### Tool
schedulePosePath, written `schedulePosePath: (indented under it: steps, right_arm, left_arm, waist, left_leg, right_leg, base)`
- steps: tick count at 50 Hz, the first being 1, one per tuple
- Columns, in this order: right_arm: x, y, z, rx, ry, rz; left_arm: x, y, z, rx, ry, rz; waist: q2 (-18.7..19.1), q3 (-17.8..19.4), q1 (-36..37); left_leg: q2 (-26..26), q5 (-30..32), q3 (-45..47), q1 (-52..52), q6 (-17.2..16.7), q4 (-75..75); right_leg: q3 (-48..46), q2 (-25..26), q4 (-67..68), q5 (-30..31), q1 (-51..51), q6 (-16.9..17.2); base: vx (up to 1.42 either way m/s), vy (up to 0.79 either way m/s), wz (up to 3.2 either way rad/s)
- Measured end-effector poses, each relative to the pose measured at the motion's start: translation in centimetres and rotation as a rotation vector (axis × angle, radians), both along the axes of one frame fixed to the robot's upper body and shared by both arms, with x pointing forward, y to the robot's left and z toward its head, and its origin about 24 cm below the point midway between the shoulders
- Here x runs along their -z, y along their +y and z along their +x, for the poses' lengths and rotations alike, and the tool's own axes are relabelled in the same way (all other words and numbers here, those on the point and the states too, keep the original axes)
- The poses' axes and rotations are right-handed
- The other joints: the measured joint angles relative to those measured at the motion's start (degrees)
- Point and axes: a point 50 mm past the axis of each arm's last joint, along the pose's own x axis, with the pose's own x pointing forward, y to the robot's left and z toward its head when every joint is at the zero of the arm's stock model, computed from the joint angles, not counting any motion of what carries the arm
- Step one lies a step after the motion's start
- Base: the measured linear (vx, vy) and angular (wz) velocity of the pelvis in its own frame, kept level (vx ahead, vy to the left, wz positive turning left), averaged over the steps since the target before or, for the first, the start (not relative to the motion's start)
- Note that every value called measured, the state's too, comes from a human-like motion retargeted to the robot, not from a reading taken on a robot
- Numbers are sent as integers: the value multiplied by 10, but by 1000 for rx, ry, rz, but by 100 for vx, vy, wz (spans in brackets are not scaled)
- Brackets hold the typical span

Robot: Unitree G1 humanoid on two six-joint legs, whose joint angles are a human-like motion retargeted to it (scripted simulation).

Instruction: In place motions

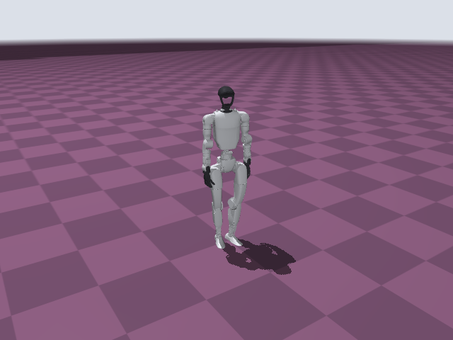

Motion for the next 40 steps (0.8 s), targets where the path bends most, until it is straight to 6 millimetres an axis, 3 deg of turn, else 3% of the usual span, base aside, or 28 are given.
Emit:
schedulePosePath:
  steps: [7,11,17,22,27,32,36,40]
  right_arm:
    - [-12,25,66,58,-220,118]
    - [-26,32,107,68,-343,149]
    - [-51,44,157,30,-516,192]
    - [-57,42,167,-8,-567,169]
    - [-43,32,144,-30,-487,114]
    - [-17,14,83,-69,-287,37]
    - [-3,-8,16,-137,-80,-57]
    - [-2,-30,-61,-177,163,-123]
  left_arm:
    - [1,14,19,75,-42,28]
    - [1,17,17,109,-41,69]
    - [-3,8,-31,84,94,52]
    - [-14,-16,-79,-113,212,-36]
    - [-22,-25,-100,-211,280,-60]
    - [-18,-18,-87,-144,268,-38]
    - [-7,-8,-41,-129,186,19]
    - [0,1,34,-121,-9,29]
  waist:
    - [-10,-5,11]
    - [-9,-1,20]
    - [-7,13,17]
    - [-6,17,28]
    - [-6,20,23]
    - [-8,17,16]
    - [-11,16,6]
    - [-14,13,6]
  left_leg:
    - [-10,8,12,2,3,-4]
    - [-9,11,16,3,3,-5]
    - [-8,10,13,12,0,-3]
    - [-7,8,22,17,1,-5]
    - [-5,5,28,18,2,-5]
    - [-2,3,36,17,2,-7]
    - [0,2,41,15,2,-8]
    - [-1,3,46,15,3,-11]
  right_leg:
    - [-27,-6,-34,6,21,-12]
    - [-31,-7,-32,6,22,-13]
    - [-34,-8,-33,6,30,-13]
    - [-26,-7,-33,8,30,-14]
    - [-20,-5,-33,9,28,-13]
    - [-12,-3,-33,12,23,-13]
    - [-9,-2,-33,15,20,-12]
    - [-10,-3,-35,18,18,-12]
  base:
    - [-1,0,3]
    - [0,0,5]
    - [0,1,11]
    - [0,1,-9]
    - [0,0,0]
    - [0,-2,-13]
    - [-2,-4,-20]
    - [0,-2,-14]
